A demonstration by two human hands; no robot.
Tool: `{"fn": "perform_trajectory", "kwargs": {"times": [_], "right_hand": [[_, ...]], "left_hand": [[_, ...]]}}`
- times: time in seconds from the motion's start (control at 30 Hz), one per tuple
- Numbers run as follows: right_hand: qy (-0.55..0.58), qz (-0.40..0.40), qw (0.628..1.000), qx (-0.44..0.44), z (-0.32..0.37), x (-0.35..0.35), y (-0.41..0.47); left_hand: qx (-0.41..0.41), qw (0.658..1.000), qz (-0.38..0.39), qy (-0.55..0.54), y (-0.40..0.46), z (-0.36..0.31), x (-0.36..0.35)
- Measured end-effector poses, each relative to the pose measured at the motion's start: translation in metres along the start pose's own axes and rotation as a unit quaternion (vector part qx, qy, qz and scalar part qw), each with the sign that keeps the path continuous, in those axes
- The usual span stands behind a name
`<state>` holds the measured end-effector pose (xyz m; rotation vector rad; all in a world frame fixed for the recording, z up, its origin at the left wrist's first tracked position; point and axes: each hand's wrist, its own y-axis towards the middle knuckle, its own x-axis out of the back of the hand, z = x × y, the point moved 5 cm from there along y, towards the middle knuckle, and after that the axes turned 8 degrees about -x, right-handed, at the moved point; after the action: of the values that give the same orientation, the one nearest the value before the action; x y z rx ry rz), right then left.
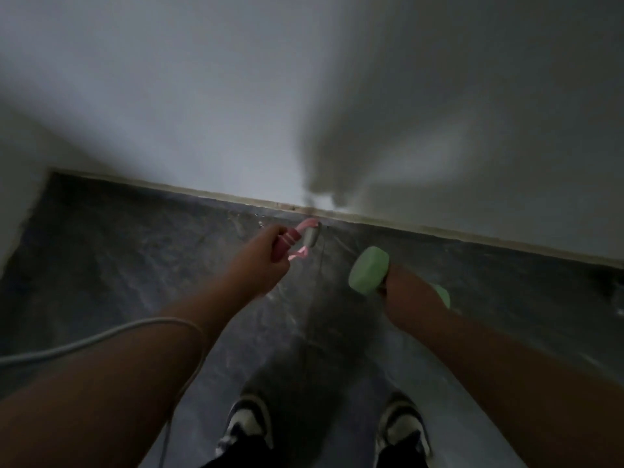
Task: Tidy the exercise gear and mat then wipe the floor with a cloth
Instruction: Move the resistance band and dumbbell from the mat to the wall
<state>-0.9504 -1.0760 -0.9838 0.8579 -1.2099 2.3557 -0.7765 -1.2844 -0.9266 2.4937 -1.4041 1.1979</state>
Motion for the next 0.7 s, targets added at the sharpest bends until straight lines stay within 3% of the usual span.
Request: {"fn": "perform_trajectory", "kwargs": {"times": [0.07,0.17,0.27,0.37,0.43,0.53,0.6,0.7], "right_hand": [[-0.062,0.004,0.998,-0.011,-0.017,-0.030,0.051],[-0.163,-0.017,0.986,0.020,-0.026,-0.050,0.109],[-0.238,-0.084,0.967,0.043,-0.038,-0.053,0.144],[-0.247,-0.063,0.966,0.035,-0.047,-0.056,0.156],[-0.252,-0.051,0.966,0.020,-0.043,-0.054,0.158],[-0.284,-0.061,0.957,0.004,-0.033,-0.054,0.156],[-0.296,-0.060,0.953,0.005,-0.028,-0.061,0.155],[-0.301,-0.052,0.952,0.030,-0.017,-0.077,0.159]], "left_hand": [[-0.039,0.999,0.022,0.027,0.027,0.033,-0.023],[-0.165,0.980,0.013,0.111,0.061,0.066,-0.040],[-0.304,0.919,-0.024,0.249,0.077,0.083,-0.048],[-0.407,0.840,-0.077,0.350,0.081,0.092,-0.052],[-0.403,0.835,-0.054,0.369,0.082,0.108,-0.059],[-0.299,0.866,0.043,0.398,0.076,0.145,-0.087],[-0.239,0.866,0.103,0.426,0.073,0.169,-0.103],[-0.206,0.863,0.131,0.443,0.082,0.187,-0.102]]}}
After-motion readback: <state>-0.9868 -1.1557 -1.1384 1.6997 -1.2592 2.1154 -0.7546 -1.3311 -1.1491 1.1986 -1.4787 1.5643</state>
